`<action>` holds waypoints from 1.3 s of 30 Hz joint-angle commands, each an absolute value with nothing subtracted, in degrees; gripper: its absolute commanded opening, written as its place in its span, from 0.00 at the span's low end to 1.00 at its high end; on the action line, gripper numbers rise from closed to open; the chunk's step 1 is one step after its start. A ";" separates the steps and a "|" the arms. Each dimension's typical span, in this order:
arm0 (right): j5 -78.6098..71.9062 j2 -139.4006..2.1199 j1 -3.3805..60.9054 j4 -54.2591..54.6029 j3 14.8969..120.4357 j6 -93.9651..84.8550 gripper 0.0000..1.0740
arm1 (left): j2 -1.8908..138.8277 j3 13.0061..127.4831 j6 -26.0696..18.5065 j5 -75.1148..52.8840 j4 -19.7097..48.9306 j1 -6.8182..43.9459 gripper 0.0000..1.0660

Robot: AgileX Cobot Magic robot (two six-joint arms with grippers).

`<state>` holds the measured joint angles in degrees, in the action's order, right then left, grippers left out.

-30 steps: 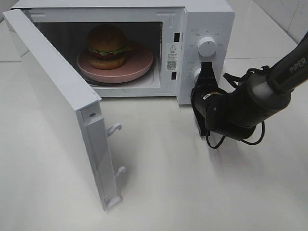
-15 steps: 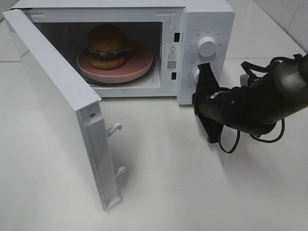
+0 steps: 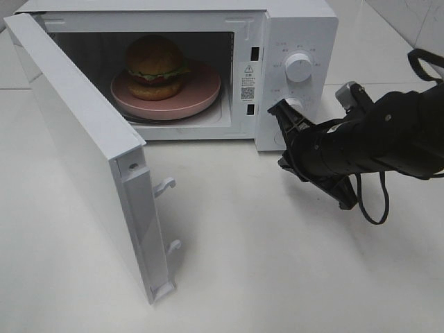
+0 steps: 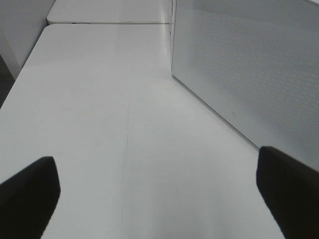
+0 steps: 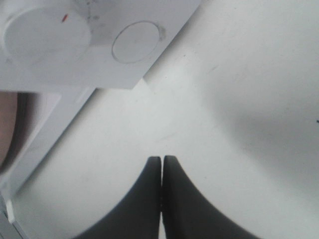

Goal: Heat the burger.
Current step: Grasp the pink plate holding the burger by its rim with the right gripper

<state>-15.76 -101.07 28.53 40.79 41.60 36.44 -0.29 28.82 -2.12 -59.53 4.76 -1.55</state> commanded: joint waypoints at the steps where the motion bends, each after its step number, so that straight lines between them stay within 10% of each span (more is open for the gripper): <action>1: -7.91 -97.57 27.39 40.39 41.54 22.40 0.02 | -1.32 28.59 -2.06 -59.47 4.64 -1.20 0.94; 39: 45.44 -89.61 22.86 9.17 55.69 -52.43 0.08 | -1.32 28.59 -2.06 -59.47 4.64 -1.20 0.94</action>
<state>44.23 -90.30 23.09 9.97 55.23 -40.79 -0.29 28.82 -2.12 -59.53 4.76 -1.55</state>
